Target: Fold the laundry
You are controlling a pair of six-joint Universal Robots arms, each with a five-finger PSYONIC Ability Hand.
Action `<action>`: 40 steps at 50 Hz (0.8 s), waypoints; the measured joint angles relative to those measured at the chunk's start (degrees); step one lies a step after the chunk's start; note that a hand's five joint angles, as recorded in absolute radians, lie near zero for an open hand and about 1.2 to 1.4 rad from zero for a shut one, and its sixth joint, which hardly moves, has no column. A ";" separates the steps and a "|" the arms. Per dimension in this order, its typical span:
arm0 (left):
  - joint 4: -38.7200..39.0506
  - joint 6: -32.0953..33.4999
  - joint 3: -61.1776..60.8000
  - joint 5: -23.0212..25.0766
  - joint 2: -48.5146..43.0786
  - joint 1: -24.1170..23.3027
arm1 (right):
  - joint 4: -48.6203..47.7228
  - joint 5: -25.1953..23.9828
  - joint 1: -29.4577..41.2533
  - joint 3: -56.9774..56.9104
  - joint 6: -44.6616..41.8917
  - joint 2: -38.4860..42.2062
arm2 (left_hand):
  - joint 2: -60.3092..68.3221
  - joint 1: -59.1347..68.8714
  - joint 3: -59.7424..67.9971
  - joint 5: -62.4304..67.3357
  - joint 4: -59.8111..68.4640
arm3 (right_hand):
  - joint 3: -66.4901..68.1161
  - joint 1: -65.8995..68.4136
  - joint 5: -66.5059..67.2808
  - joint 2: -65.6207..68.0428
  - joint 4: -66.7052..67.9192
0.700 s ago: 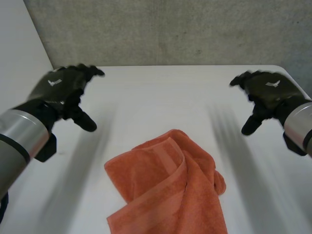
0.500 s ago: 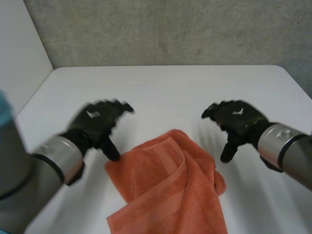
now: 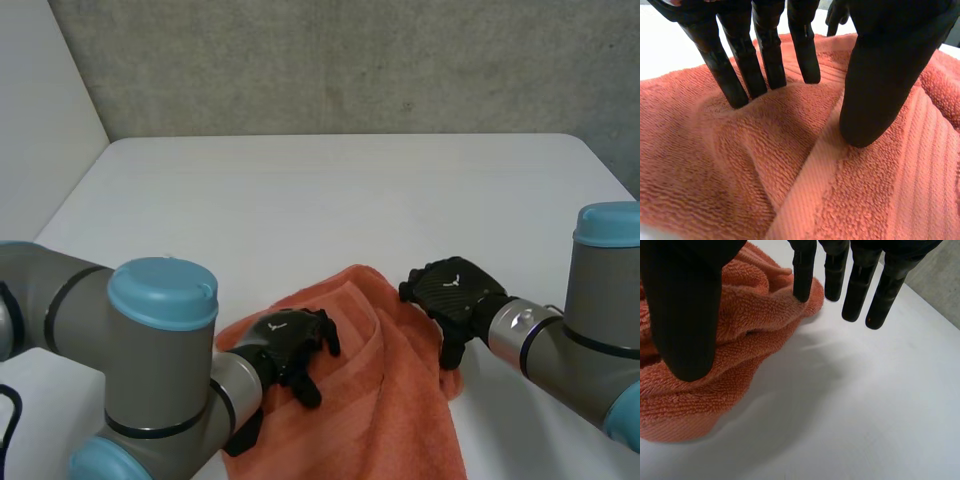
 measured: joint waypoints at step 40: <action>21.73 15.82 15.10 -9.78 18.02 14.20 | -22.78 14.92 1.14 -23.61 24.73 -8.46 | 33.01 30.14 32.89 31.37 33.26 | 44.97 35.78 44.88 46.59 45.51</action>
